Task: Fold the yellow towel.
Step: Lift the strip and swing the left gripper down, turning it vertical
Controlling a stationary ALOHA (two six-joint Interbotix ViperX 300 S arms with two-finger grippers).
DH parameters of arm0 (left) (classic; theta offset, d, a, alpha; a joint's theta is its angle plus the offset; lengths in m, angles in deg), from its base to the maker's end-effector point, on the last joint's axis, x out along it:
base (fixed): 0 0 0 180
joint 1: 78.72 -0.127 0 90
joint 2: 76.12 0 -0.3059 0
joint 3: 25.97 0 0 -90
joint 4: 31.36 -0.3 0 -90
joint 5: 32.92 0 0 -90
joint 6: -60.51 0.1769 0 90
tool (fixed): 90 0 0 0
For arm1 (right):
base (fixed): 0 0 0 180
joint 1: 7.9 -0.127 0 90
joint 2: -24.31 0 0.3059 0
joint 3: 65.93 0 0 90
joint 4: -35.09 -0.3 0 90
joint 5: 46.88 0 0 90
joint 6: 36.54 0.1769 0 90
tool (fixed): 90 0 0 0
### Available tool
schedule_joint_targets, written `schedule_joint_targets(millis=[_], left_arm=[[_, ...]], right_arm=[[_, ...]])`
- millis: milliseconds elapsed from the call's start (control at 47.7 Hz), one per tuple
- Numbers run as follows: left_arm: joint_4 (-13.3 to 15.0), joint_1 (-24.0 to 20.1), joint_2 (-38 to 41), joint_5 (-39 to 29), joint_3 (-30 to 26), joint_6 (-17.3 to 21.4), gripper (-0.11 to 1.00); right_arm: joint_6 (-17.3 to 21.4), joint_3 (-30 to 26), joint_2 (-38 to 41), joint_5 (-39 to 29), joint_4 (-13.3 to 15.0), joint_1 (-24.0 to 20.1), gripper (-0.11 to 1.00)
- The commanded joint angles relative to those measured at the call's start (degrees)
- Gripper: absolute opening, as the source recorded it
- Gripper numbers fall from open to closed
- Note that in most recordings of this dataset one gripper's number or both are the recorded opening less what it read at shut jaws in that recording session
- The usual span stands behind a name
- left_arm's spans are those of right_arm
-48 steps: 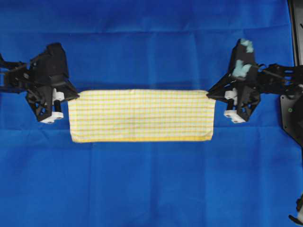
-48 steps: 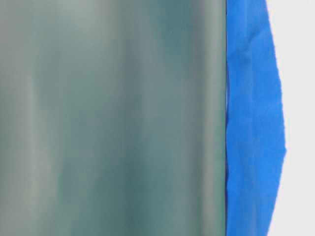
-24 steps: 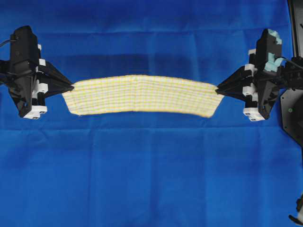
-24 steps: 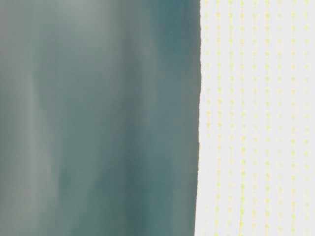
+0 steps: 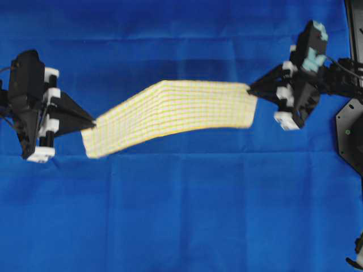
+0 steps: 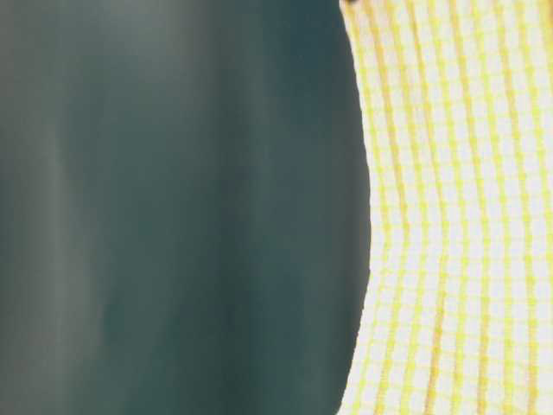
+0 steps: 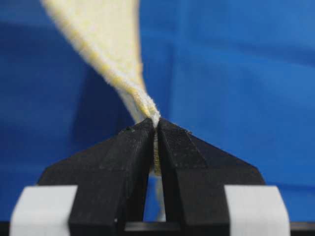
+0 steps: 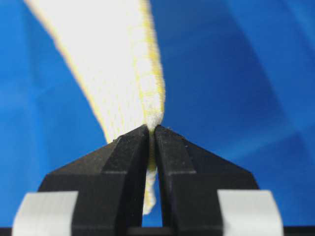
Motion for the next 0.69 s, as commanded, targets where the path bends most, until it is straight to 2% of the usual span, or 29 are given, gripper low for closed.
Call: schedule_joint_targets(millis=[0,293,461,671], left_arm=[[0.1,2.4,1.5,3.3,-2.1,0.1,0.03],[0.1,7.7,11.7,6.3,-9.7,-0.3,0.03],[-0.2,10.1,17.5,6.3,-15.5,0.4,0.03],[-0.4,11.0,24.8,6.1,-23.5,0.7,0.03]], right_arm=[[-0.2,-2.6,1.9,1.2,0.6,2.3,0.04],[-0.2,-8.1,9.6,2.8,3.6,10.5,0.04],[-0.2,-11.3,13.0,2.9,5.2,13.2,0.04],[-0.2,-15.1,16.2,3.1,7.1,15.7,0.04]])
